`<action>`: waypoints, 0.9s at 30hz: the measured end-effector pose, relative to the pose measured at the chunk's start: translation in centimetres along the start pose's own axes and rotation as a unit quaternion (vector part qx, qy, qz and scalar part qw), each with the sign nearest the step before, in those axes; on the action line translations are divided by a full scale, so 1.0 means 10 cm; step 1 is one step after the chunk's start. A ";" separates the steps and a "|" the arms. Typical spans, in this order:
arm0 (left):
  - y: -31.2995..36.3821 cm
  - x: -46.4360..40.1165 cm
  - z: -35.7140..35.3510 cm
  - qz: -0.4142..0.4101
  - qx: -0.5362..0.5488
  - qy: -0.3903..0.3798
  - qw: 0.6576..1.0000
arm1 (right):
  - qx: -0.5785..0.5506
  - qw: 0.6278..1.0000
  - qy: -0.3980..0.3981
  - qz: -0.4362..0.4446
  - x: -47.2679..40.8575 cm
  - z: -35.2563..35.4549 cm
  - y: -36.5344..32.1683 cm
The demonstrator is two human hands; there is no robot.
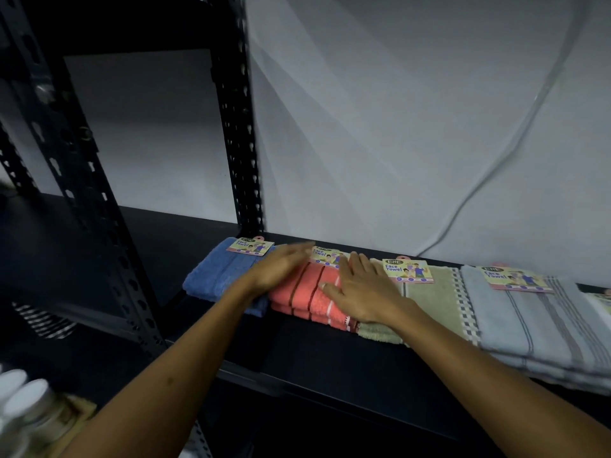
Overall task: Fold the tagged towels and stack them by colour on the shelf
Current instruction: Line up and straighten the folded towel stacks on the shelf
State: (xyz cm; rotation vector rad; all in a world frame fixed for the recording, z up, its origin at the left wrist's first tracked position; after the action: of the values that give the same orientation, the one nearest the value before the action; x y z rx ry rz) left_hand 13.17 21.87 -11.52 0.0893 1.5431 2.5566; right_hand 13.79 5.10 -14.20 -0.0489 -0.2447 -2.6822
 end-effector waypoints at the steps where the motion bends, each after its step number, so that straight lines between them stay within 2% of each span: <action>1: 0.08 0.07 0.11 -0.021 0.094 0.035 0.995 | 0.012 1.000 0.020 -0.004 0.01 0.05 0.00; 2: 0.13 0.16 0.25 -0.043 0.141 0.072 0.986 | 0.030 0.998 0.055 -0.005 0.02 0.12 -0.01; 3: 0.15 0.26 0.38 -0.060 0.144 0.101 0.983 | 0.051 0.994 0.098 0.001 0.04 0.21 -0.05; 5: 0.15 0.43 0.60 -0.074 0.075 0.135 0.985 | 0.057 0.980 0.185 0.045 0.06 0.36 -0.21; 7: 0.08 0.61 0.74 -0.053 -0.036 0.125 0.990 | 0.005 0.963 0.242 0.121 0.05 0.49 -0.45; 9: -0.10 0.72 0.81 0.023 -0.174 0.083 0.981 | -0.041 0.949 0.247 0.192 0.01 0.59 -0.73; 10: -0.23 0.76 0.84 0.068 -0.247 0.061 0.965 | -0.046 0.945 0.235 0.221 -0.01 0.60 -0.87; 13: -0.55 0.84 0.93 0.145 -0.380 0.047 0.912 | 0.022 0.941 0.196 0.275 -0.10 0.57 -1.18; 15: -0.58 0.86 0.96 0.135 -0.375 0.072 0.914 | 0.040 0.934 0.201 0.294 -0.14 0.54 -1.29; 18: -0.47 0.83 1.00 0.095 -0.332 0.124 0.930 | -0.011 0.909 0.289 0.300 -0.14 0.65 -1.33; 21: -0.38 0.82 1.07 0.054 -0.347 0.182 0.918 | 0.034 0.894 0.364 0.259 -0.12 0.69 -1.35; 27: -0.58 0.87 0.94 0.099 -0.386 0.133 0.907 | 0.080 0.910 0.315 0.258 -0.09 0.29 -1.50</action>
State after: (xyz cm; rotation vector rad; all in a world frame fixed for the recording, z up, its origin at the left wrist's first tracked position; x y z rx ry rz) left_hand 6.38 34.21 -12.50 -0.2154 0.4778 3.2439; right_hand 8.03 19.29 -13.83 0.6940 -0.2048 -2.0107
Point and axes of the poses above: each hand's wrist, its own x-axis away from the middle knuckle, its own z-axis out of the back of the hand, y = z × x, the point moved 5 cm from there along -x, towards the middle knuckle, and after that the axes turned 12 degrees about x, right-handed, at the moved point
